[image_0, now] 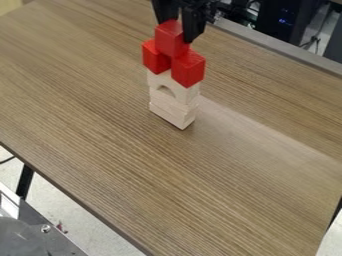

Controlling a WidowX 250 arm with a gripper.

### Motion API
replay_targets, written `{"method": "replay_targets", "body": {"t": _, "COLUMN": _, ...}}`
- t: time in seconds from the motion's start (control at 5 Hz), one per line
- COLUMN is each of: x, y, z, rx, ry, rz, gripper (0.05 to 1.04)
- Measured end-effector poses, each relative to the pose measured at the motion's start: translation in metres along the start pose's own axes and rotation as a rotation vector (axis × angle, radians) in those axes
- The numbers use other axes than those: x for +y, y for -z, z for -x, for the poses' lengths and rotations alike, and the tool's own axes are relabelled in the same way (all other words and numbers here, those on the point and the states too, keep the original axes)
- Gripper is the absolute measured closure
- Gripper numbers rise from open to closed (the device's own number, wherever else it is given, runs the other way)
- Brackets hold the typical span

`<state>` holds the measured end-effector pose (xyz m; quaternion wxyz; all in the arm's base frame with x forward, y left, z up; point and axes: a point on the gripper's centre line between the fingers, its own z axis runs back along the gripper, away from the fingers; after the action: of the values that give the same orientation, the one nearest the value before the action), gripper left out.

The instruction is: Pick red cube from tower and place it on top of the table

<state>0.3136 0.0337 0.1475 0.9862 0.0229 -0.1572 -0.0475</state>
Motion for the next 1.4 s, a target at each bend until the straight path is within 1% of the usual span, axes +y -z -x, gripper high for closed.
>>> {"method": "replay_targets", "body": {"t": 0.2, "x": 0.001, "y": -0.008, "z": -0.004, "rx": -0.003, "ry": -0.012, "rz": 0.022, "gripper": 0.522}}
{"method": "replay_targets", "body": {"t": 0.4, "x": 0.009, "y": -0.022, "z": -0.015, "rx": -0.036, "ry": -0.025, "rz": 0.022, "gripper": 0.523}}
{"method": "replay_targets", "body": {"t": 0.6, "x": 0.019, "y": -0.024, "z": -0.031, "rx": -0.058, "ry": -0.037, "rz": 0.0, "gripper": 0.523}}
{"method": "replay_targets", "body": {"t": 0.8, "x": 0.035, "y": -0.005, "z": -0.046, "rx": -0.03, "ry": -0.063, "rz": -0.03, "gripper": 0.522}}
{"method": "replay_targets", "body": {"t": 1.0, "x": 0.05, "y": 0.019, "z": -0.064, "rx": -0.003, "ry": -0.094, "rz": -0.059, "gripper": 0.523}}
{"method": "replay_targets", "body": {"t": 1.2, "x": 0.062, "y": 0.036, "z": -0.078, "rx": 0.006, "ry": -0.106, "rz": -0.086, "gripper": 0.522}}
{"method": "replay_targets", "body": {"t": 1.4, "x": 0.076, "y": 0.054, "z": -0.086, "rx": 0.019, "ry": -0.125, "rz": -0.121, "gripper": 0.523}}
